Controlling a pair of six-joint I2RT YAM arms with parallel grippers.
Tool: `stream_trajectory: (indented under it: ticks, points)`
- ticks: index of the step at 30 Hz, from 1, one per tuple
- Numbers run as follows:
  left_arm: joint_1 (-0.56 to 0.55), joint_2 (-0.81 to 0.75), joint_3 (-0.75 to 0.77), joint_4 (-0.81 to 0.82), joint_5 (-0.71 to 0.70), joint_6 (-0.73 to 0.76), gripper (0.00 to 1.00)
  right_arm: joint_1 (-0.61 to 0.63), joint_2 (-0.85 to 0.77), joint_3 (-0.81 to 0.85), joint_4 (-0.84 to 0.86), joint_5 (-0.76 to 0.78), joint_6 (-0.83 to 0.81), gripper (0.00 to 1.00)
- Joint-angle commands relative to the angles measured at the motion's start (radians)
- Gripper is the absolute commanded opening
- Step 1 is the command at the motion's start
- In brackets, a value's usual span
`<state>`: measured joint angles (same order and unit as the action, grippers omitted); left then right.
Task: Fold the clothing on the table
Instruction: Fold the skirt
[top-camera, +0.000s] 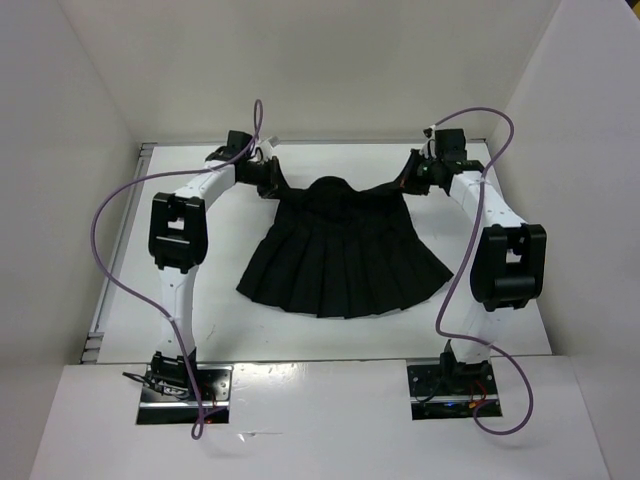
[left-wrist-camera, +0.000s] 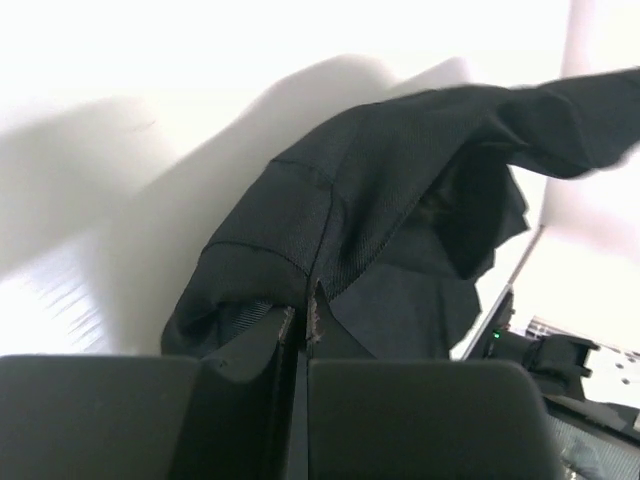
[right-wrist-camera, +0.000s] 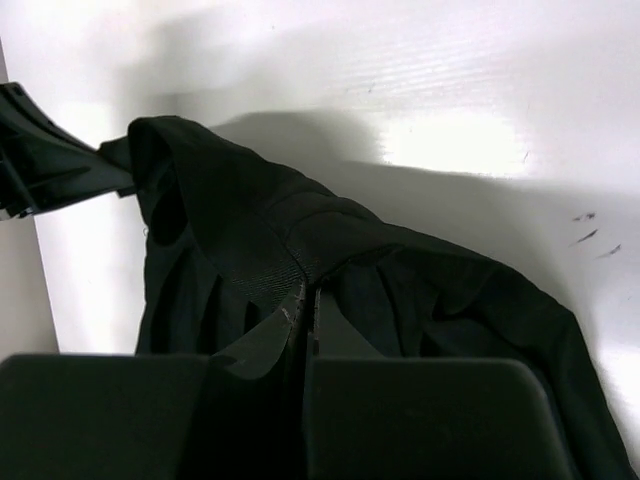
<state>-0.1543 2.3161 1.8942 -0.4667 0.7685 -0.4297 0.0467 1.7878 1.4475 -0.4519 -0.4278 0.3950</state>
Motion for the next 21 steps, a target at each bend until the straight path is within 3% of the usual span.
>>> stream_trajectory:
  ticks: [1, 8, 13, 21]
  points:
    - [0.019, -0.047, 0.042, 0.039, 0.089, -0.018, 0.0, -0.011, -0.044, 0.037, 0.087, -0.014, -0.019, 0.0]
    - [0.019, -0.133, 0.042, 0.039, 0.15, -0.029, 0.0, -0.021, -0.082, 0.005, 0.137, -0.045, -0.019, 0.0]
    - [0.029, -0.257, -0.107, 0.106, 0.184, -0.049, 0.0, -0.021, -0.155, -0.03, 0.156, -0.051, -0.01, 0.0]
    - [0.058, -0.308, -0.049, 0.027, 0.25, -0.034, 0.0, -0.042, -0.165, 0.021, 0.124, -0.074, -0.01, 0.0]
